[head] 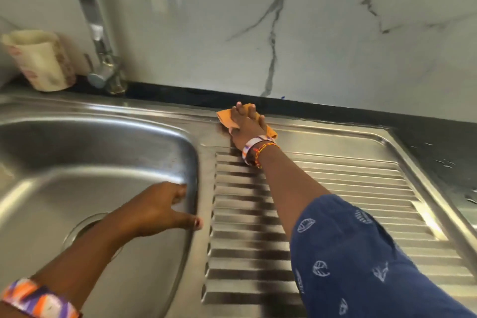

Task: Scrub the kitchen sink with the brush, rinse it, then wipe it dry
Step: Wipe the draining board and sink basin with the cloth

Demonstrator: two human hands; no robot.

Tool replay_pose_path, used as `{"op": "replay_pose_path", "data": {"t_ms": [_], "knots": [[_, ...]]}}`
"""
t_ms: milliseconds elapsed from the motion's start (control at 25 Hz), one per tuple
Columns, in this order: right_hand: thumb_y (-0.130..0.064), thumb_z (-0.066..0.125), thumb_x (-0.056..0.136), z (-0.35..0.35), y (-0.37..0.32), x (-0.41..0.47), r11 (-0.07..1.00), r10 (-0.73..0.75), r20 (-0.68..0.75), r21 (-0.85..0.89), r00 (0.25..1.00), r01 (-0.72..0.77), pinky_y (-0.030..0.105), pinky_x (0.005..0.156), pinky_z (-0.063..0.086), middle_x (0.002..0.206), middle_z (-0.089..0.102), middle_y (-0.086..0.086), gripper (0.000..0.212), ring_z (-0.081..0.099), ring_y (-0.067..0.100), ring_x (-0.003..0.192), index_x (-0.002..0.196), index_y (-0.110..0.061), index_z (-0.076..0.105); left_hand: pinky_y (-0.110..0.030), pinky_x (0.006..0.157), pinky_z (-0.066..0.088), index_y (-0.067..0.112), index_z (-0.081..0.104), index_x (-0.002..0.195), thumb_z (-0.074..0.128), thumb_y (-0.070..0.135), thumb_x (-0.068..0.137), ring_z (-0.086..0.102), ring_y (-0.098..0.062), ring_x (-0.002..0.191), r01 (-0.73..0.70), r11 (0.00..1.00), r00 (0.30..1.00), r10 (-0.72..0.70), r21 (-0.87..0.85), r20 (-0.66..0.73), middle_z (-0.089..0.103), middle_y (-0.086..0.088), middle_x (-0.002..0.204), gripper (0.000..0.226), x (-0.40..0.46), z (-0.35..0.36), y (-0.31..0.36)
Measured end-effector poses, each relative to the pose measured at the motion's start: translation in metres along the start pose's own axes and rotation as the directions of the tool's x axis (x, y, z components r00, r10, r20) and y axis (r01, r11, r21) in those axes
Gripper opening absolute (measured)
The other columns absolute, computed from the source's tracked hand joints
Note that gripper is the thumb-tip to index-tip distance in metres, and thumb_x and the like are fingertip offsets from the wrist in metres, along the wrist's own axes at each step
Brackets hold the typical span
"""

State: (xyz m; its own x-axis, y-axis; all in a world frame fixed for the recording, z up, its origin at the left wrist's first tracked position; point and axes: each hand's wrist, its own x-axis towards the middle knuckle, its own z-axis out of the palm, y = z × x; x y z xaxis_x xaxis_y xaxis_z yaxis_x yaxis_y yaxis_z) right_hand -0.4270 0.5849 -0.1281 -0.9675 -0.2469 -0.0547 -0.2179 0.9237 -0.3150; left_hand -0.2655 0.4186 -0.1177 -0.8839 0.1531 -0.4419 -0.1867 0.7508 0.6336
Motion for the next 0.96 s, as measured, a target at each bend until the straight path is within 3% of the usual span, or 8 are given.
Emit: {"op": "replay_pose_path", "data": {"t_ms": [120, 200, 320, 480, 560, 640, 800, 960], "knots": [[-0.017, 0.039, 0.098, 0.006, -0.021, 0.003, 0.991, -0.127, 0.046, -0.030, 0.991, 0.129, 0.036, 0.119, -0.004, 0.158, 0.001, -0.012, 0.058, -0.008, 0.016, 0.147, 0.150, -0.027, 0.016, -0.035, 0.090, 0.049, 0.009, 0.073, 0.102, 0.071, 0.033, 0.080, 0.067, -0.023, 0.093, -0.033, 0.998, 0.999, 0.033, -0.057, 0.011, 0.073, -0.010, 0.097, 0.033, 0.003, 0.006, -0.009], [-0.018, 0.038, 0.097, 0.011, -0.034, -0.001, 0.974, -0.224, 0.105, 0.006, 0.969, 0.225, 0.033, 0.117, -0.004, 0.158, 0.005, -0.013, 0.055, -0.006, 0.012, 0.147, 0.148, -0.031, 0.022, -0.036, 0.079, 0.047, -0.002, 0.072, 0.096, 0.069, 0.034, 0.083, 0.063, -0.030, 0.080, -0.042, 0.997, 0.999, 0.042, -0.071, -0.010, 0.070, -0.021, 0.090, 0.038, 0.013, 0.008, -0.016], [-0.020, 0.039, 0.097, 0.018, -0.044, -0.011, 0.965, -0.263, 0.165, 0.062, 0.951, 0.257, 0.034, 0.117, -0.005, 0.157, 0.010, -0.014, 0.051, -0.004, 0.010, 0.147, 0.146, -0.033, 0.029, -0.028, 0.070, 0.035, -0.010, 0.067, 0.093, 0.070, 0.040, 0.080, 0.051, -0.018, 0.071, -0.049, 0.990, 0.999, 0.047, -0.133, -0.020, 0.058, -0.016, 0.076, 0.052, 0.012, 0.011, -0.022], [-0.018, 0.039, 0.098, 0.021, -0.051, -0.043, 0.961, -0.272, 0.229, 0.026, 0.935, 0.274, 0.036, 0.117, -0.004, 0.156, 0.016, -0.015, 0.048, 0.000, 0.011, 0.147, 0.143, -0.032, 0.034, -0.026, 0.057, 0.031, 0.005, 0.061, 0.067, 0.060, 0.037, 0.090, 0.043, -0.014, 0.056, -0.026, 0.993, 0.998, 0.018, -0.112, -0.065, 0.048, -0.009, 0.064, 0.040, -0.001, 0.015, -0.014], [-0.018, 0.040, 0.098, 0.021, -0.057, -0.066, 0.966, -0.258, 0.227, 0.041, 0.939, 0.256, 0.036, 0.117, -0.002, 0.154, 0.022, -0.015, 0.045, 0.003, 0.011, 0.147, 0.141, -0.032, 0.038, -0.025, 0.061, 0.039, 0.008, 0.067, 0.090, 0.049, 0.039, 0.096, 0.059, -0.021, 0.080, -0.039, 0.999, 0.999, 0.040, 0.014, -0.034, 0.063, -0.014, 0.090, 0.036, -0.009, 0.016, -0.010], [-0.016, 0.040, 0.098, 0.020, -0.065, -0.094, 0.975, -0.223, 0.218, 0.036, 0.950, 0.221, 0.036, 0.118, -0.001, 0.153, 0.026, -0.015, 0.044, 0.006, 0.011, 0.147, 0.140, -0.031, 0.040, -0.026, 0.065, 0.045, 0.008, 0.063, 0.115, 0.045, 0.042, 0.097, 0.060, -0.025, 0.100, -0.047, 0.989, 0.998, 0.040, 0.141, 0.053, 0.063, -0.012, 0.110, 0.042, -0.024, 0.012, -0.012], [-0.014, 0.041, 0.097, 0.028, -0.080, -0.156, 0.992, -0.129, 0.172, 0.035, 0.977, 0.125, 0.032, 0.117, 0.001, 0.150, 0.032, -0.018, 0.044, 0.010, 0.008, 0.145, 0.137, -0.032, 0.045, -0.029, 0.074, 0.055, 0.004, 0.064, 0.114, 0.054, 0.046, 0.091, 0.057, -0.016, 0.079, -0.055, 0.957, 0.942, -0.046, 0.286, 0.333, 0.060, -0.002, 0.086, 0.048, -0.068, -0.001, -0.029], [-0.011, 0.044, 0.097, 0.035, -0.105, -0.222, 0.993, -0.053, 0.150, 0.110, 0.987, 0.037, 0.021, 0.112, 0.006, 0.149, 0.036, -0.010, 0.042, 0.019, 0.011, 0.144, 0.138, -0.022, 0.047, -0.031, 0.086, 0.053, 0.003, 0.063, 0.119, 0.058, 0.042, 0.090, 0.059, -0.017, 0.090, -0.108, 0.911, 0.911, -0.070, 0.398, 0.407, 0.066, -0.009, 0.110, 0.048, -0.110, -0.008, -0.050]]}}
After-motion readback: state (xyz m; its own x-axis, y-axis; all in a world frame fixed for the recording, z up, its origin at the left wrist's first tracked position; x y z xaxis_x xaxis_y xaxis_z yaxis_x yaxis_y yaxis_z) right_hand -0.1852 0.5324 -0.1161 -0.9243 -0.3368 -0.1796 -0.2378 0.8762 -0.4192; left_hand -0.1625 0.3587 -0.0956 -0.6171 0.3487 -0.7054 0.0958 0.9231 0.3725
